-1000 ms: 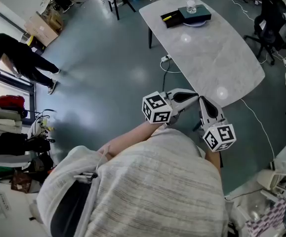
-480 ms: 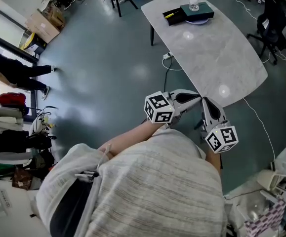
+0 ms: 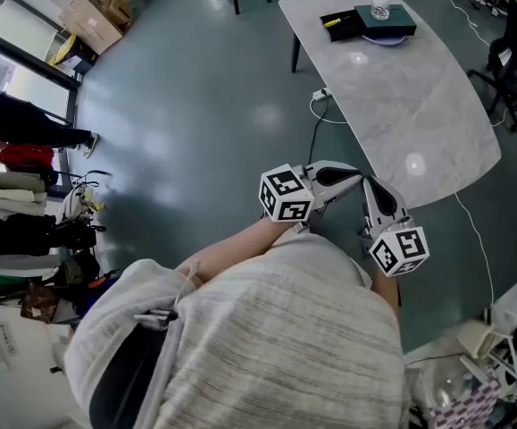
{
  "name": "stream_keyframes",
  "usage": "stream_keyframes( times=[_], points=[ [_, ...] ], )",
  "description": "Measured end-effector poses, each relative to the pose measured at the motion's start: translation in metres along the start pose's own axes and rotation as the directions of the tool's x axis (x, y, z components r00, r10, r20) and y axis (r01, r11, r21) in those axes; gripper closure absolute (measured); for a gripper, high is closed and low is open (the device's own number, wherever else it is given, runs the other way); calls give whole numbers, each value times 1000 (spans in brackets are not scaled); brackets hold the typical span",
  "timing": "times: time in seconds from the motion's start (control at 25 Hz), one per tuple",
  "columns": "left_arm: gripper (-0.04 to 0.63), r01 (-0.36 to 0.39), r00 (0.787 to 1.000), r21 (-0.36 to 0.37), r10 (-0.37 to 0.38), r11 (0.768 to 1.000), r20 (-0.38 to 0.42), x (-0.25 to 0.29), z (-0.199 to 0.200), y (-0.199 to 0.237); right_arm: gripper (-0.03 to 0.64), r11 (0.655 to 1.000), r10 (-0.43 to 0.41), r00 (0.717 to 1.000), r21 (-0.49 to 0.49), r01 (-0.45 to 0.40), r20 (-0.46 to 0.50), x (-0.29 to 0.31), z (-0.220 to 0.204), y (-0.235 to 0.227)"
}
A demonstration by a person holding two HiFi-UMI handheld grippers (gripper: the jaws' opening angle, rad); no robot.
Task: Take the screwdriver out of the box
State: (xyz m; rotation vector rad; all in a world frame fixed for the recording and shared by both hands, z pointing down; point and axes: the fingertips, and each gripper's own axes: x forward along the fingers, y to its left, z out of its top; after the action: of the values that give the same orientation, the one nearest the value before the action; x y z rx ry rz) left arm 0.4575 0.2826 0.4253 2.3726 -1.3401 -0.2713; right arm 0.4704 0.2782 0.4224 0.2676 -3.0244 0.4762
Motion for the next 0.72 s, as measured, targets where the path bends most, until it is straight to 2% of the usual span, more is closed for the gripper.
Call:
stream_keyframes(
  times=[0.28,0.72],
  points=[
    [580,-28,999,-22,29,999,24,-15,26,62,606,1000,17,999,-12,-17,-44,67,5,-9],
    [580,-88,992,-20,89,996,87,-80,86,186,606,994,82,992,-70,-89,-98,220,17,3]
  ],
)
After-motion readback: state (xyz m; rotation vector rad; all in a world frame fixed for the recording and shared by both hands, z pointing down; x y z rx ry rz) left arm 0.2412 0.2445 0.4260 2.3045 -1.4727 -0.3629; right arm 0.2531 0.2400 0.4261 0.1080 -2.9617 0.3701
